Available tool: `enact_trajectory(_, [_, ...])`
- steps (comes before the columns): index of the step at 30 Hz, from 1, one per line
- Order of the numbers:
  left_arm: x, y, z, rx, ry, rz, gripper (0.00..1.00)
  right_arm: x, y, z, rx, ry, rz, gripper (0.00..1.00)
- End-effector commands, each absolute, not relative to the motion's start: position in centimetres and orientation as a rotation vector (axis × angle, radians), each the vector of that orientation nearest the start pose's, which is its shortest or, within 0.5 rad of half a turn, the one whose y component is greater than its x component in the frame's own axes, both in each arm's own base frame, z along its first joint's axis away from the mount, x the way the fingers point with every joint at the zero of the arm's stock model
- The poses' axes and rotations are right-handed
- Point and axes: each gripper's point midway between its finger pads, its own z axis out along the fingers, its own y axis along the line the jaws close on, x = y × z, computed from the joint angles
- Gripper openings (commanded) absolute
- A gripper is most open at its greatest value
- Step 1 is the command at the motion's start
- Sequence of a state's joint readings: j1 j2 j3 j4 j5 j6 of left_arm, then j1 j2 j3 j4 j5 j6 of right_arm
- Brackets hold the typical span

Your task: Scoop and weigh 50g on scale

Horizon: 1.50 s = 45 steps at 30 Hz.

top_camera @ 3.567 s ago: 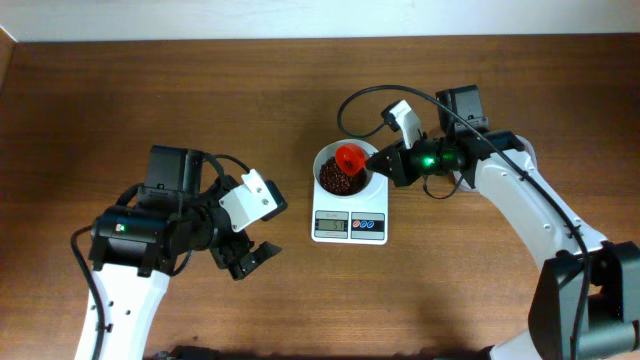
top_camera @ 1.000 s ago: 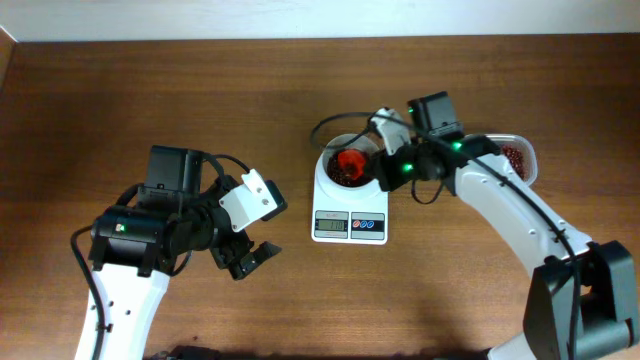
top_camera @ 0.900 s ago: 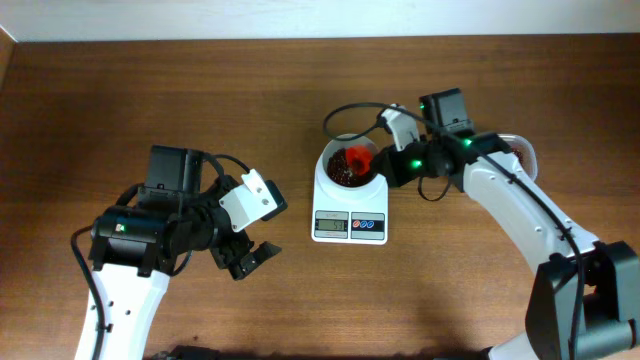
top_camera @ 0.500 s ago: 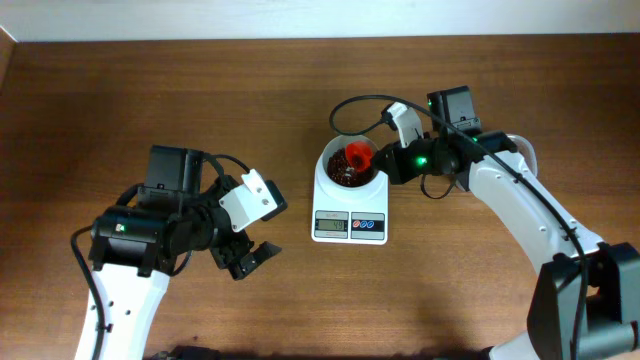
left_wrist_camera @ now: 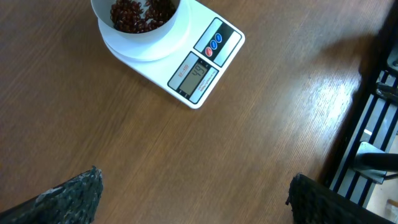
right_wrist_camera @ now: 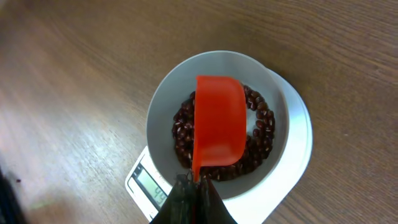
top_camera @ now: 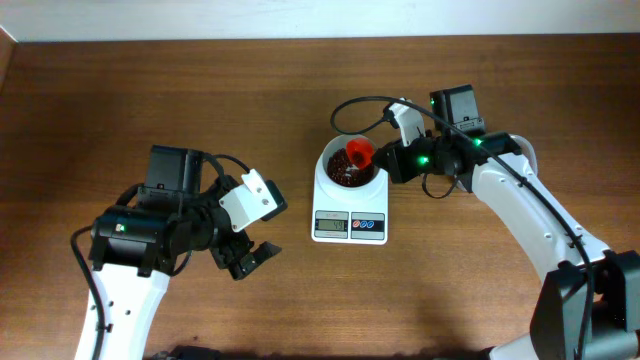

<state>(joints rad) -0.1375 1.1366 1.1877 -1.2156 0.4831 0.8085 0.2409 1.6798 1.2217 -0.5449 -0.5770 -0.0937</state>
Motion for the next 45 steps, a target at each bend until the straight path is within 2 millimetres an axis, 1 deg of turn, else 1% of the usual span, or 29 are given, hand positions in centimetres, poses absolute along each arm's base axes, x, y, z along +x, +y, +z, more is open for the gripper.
enact_trajectory(1, [22.8, -11.4, 22.7, 1.297, 2.189, -0.422, 0.99, 38.5, 18.7, 16.0, -0.636, 2.380, 0.748, 0.04])
enact_trajectory(3, [22.8, -11.4, 22.7, 1.297, 2.189, -0.422, 0.99, 38.4, 18.7, 16.8, -0.637, 2.359, 0.744, 0.04])
enact_trajectory(7, [22.8, -11.4, 22.7, 1.297, 2.189, -0.422, 0.99, 37.9, 18.5, 19.7, -0.645, 2.284, 0.726, 0.04])
enact_trajectory(9, [22.8, -11.4, 22.7, 1.297, 2.189, -0.422, 0.99, 37.7, 18.5, 20.5, -0.646, 2.267, 0.720, 0.04])
enact_trajectory(10, [22.8, -11.4, 22.7, 1.297, 2.189, -0.422, 0.99, 37.7, 18.4, 20.4, -0.645, 2.271, 0.716, 0.04])
enact_trajectory(12, [22.8, -11.4, 22.7, 1.297, 2.189, -0.422, 0.99, 37.9, 17.9, 19.4, -0.628, 2.313, 0.675, 0.04])
enact_trajectory(14, [22.8, -11.4, 22.7, 1.297, 2.189, -0.422, 0.99, 37.8, 17.8, 19.0, -0.625, 2.328, 0.667, 0.04])
enact_trajectory(20, [22.8, -11.4, 22.7, 1.297, 2.189, -0.422, 0.99, 37.1, 19.3, 19.3, -0.673, 2.312, 0.696, 0.04])
enact_trajectory(22, [22.8, -11.4, 22.7, 1.297, 2.189, -0.422, 0.99, 37.3, 19.4, 18.4, -0.694, 2.331, 0.603, 0.04])
enact_trajectory(25, [22.8, -11.4, 22.7, 1.297, 2.189, -0.422, 0.99, 36.9, 20.2, 19.0, -0.719, 2.310, 0.597, 0.04])
enact_trajectory(29, [22.8, -11.4, 22.7, 1.297, 2.189, -0.422, 0.99, 37.3, 19.6, 18.9, -0.701, 2.317, 0.542, 0.04])
enact_trajectory(45, [22.8, -11.4, 22.7, 1.297, 2.189, -0.422, 0.99, 37.1, 20.0, 19.1, -0.696, 2.313, 0.584, 0.04])
